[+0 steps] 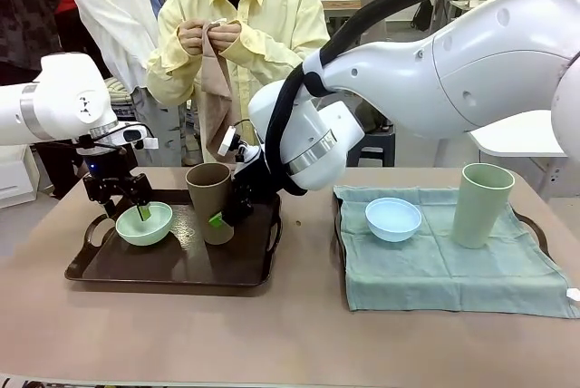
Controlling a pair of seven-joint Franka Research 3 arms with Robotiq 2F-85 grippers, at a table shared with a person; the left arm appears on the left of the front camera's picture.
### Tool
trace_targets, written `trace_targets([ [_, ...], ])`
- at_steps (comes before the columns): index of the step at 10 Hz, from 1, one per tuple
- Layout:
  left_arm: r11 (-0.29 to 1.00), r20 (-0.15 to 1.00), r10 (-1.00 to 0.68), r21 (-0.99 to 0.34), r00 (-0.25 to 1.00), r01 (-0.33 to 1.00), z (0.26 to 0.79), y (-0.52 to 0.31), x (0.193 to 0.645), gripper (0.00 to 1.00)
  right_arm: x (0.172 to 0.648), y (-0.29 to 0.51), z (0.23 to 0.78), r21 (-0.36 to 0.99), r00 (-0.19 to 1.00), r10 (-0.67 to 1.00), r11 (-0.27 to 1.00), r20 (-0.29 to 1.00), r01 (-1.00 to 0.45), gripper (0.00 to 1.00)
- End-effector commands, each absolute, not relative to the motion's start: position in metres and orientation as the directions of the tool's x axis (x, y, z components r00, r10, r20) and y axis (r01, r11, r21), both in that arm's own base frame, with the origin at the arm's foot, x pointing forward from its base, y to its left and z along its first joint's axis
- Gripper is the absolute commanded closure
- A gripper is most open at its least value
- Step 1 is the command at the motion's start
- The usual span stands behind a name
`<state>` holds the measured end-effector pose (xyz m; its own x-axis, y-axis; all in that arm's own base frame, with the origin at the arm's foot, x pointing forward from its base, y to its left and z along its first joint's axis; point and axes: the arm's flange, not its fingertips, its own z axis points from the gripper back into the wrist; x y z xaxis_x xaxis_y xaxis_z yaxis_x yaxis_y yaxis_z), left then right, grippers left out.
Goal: Set up a tray with a mat and arrange the tableware.
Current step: Pick up the Picnic Bowl and Reusable plastic cup from the Handle tray in front of the human's position and hold them in the air.
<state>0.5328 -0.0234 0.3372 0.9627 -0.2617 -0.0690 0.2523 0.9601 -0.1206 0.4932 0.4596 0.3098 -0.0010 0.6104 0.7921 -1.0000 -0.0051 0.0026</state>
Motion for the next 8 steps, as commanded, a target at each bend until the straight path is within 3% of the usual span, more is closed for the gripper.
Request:
trace_targets([
  [1, 0.962, -0.073, -0.264, -0.096, 0.962, 0.256, 0.3381, -0.0251, 0.5318, 0.47, 0.4909, 0.461, 0.3079, 0.009, -0.001, 0.634, -0.012, 0.773, -1.0, 0.58],
  [2, 0.963, -0.071, -0.26, -0.095, 0.963, 0.253, 0.3409, -0.0246, 0.531, 0.55, 0.4914, 0.4608, 0.3079, 0.009, 0.001, 0.633, -0.009, 0.774, -1.0, 0.58],
  [3, 0.963, -0.069, -0.258, -0.093, 0.964, 0.252, 0.3421, -0.0251, 0.5286, 1.0, 0.4911, 0.4601, 0.3074, 0.009, 0.002, 0.633, -0.007, 0.774, -1.0, 1.0],
  [4, 0.964, -0.07, -0.259, -0.09, 0.963, 0.252, 0.3443, -0.0253, 0.5281, 1.0, 0.4922, 0.4608, 0.3079, 0.008, 0.003, 0.633, -0.005, 0.774, -1.0, 0.6],
  [5, 0.965, -0.073, -0.252, -0.086, 0.965, 0.246, 0.3448, -0.0256, 0.5261, 1.0, 0.4915, 0.4609, 0.3074, 0.01, 0.003, 0.636, -0.008, 0.772, -1.0, 1.0],
  [6, 0.967, -0.066, -0.249, -0.077, 0.966, 0.244, 0.3457, -0.0244, 0.5245, 0.81, 0.4912, 0.4615, 0.3075, 0.008, 0.0, 0.638, -0.009, 0.77, -1.0, 1.0],
  [7, 0.966, -0.069, -0.251, -0.078, 0.966, 0.245, 0.3458, -0.0245, 0.5233, 0.9, 0.4911, 0.4615, 0.307, 0.008, 0.001, 0.638, -0.009, 0.77, -1.0, 1.0],
  [8, 0.966, -0.07, -0.252, -0.076, 0.965, 0.247, 0.3459, -0.024, 0.5231, 1.0, 0.4913, 0.4618, 0.3069, 0.007, -0.001, 0.639, -0.01, 0.769, -1.0, 0.76],
])
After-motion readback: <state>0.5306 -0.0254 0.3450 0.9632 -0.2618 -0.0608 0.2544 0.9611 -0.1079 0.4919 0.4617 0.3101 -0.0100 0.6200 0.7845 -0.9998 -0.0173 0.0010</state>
